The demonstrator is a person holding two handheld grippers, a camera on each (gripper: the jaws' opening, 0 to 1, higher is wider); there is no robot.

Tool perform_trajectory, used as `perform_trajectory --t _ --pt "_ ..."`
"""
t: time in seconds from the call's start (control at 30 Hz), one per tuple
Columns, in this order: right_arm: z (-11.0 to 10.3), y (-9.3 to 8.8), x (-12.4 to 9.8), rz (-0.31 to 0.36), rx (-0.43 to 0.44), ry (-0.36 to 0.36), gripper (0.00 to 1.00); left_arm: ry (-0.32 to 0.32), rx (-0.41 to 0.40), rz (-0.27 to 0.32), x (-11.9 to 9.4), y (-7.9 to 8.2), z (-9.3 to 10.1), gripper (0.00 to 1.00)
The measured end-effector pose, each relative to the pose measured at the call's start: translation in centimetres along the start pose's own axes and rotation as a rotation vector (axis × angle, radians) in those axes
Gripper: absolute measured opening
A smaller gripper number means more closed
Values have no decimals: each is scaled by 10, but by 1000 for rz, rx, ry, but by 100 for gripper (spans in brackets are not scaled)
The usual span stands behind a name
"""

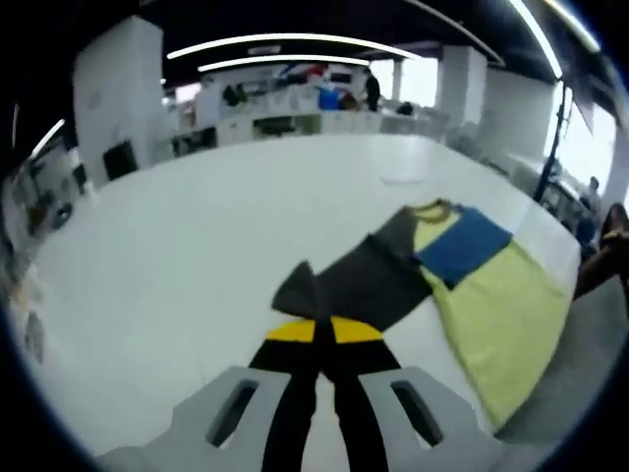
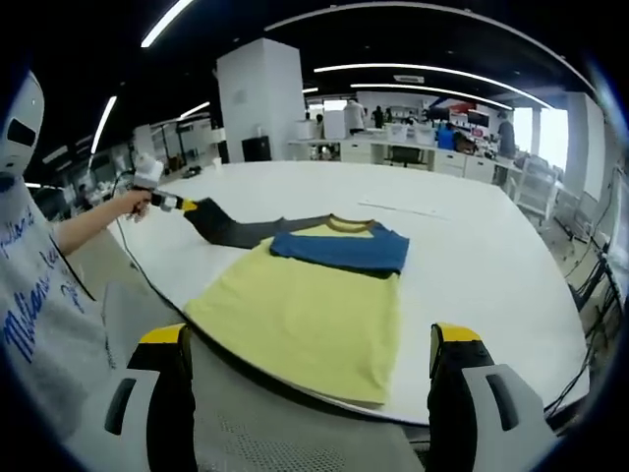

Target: Fold the garment on the visible template until the final outline fits inside the template.

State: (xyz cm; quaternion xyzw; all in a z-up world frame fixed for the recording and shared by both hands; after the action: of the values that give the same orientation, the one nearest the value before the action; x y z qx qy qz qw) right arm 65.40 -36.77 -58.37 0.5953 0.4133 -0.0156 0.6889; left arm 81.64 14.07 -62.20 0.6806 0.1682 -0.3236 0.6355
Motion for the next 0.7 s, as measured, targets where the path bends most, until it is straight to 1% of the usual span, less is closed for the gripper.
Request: perform_trajectory --t 0.13,0.27,0.4,0.5,0.6,0.7 --pt "5 -1 1 -7 -10 17 100 -14 23 15 -2 12 16 0" --pt "10 0 -1 0 -14 31 100 -27 32 29 -2 21 30 0" --pt "17 -1 -4 1 -16 37 100 -37 46 41 -3 28 43 0" --pt "20 -1 -6 -1 -18 42 100 -30 56 61 -4 35 53 0" --pt "25 0 -10 5 -14 39 100 -50 46 79 -6 42 65 0" --pt "29 -1 -11 3 -18 45 100 -47 63 87 -8 47 76 0"
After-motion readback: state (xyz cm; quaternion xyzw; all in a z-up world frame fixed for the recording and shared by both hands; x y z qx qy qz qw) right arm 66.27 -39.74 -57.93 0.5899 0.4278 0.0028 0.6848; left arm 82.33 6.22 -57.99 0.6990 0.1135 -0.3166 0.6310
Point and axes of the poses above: the point that each gripper's makers call its tool centre point, and the gripper's own axes: x roughly forward along the fingers, z roughly to its right, y roughly out of its top, the point moved 6 cm from there along -x, roughly backward along the fingers, and after that the axes turned 6 degrees about -z, right-handed, at the moved point
